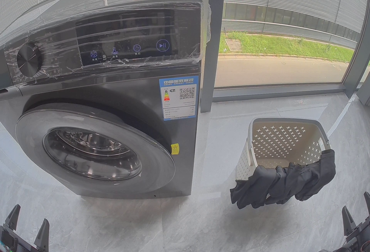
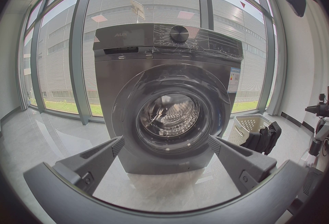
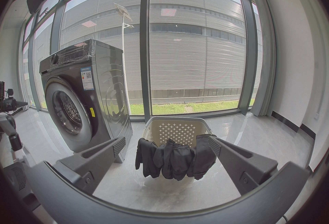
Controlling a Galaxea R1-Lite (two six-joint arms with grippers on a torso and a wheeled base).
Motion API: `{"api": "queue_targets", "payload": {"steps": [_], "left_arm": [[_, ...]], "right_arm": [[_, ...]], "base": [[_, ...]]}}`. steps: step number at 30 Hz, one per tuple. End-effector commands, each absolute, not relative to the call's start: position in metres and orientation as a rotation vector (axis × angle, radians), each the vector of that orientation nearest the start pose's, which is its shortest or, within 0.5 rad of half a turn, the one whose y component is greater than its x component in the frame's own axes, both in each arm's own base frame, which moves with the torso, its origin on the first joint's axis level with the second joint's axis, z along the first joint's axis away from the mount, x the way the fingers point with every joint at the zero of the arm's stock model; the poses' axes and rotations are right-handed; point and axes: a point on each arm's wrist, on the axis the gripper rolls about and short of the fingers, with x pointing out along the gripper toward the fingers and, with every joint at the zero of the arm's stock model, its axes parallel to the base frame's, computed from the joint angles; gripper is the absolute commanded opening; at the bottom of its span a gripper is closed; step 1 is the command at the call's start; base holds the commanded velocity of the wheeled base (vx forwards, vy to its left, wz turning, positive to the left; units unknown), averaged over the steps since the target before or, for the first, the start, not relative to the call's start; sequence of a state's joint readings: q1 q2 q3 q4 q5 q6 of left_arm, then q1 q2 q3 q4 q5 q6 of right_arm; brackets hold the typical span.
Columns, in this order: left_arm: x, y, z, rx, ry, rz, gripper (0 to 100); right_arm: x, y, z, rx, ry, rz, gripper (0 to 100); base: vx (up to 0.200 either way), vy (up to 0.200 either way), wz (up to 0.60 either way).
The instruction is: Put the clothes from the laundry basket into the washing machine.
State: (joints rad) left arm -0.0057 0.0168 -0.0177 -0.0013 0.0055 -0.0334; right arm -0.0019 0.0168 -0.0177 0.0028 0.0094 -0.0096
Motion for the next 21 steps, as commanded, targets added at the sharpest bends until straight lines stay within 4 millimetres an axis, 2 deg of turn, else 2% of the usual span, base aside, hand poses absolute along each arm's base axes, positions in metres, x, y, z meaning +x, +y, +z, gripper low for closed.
{"api": "queue_targets", "payload": {"steps": [1,3,9,21], "left_arm": [[-0.0228,0.0003,0.0756,-0.034,-0.002,0.000,100],[-0.0228,0.0003,0.0756,-0.034,-0.002,0.000,100],[-0.0228,0.0003,0.0756,-0.034,-0.002,0.000,100],[-0.0228,0.0003,0.0756,-0.034,-0.002,0.000,100]], "right_arm": [[-0.0228,0.0003,0.0756,-0.011,0.003,0.006,100],[-0.0228,0.0003,0.0756,-0.011,0.003,0.006,100],[-0.0229,0.0002,0.0757,-0.009,0.000,0.008,100],[-0.0229,0.0002,0.0757,-0.009,0.000,0.008,100]], "base": [[0.000,0.000,0.00],[0.000,0.000,0.00],[0.000,0.000,0.60],[0.000,0.000,0.00]]}}
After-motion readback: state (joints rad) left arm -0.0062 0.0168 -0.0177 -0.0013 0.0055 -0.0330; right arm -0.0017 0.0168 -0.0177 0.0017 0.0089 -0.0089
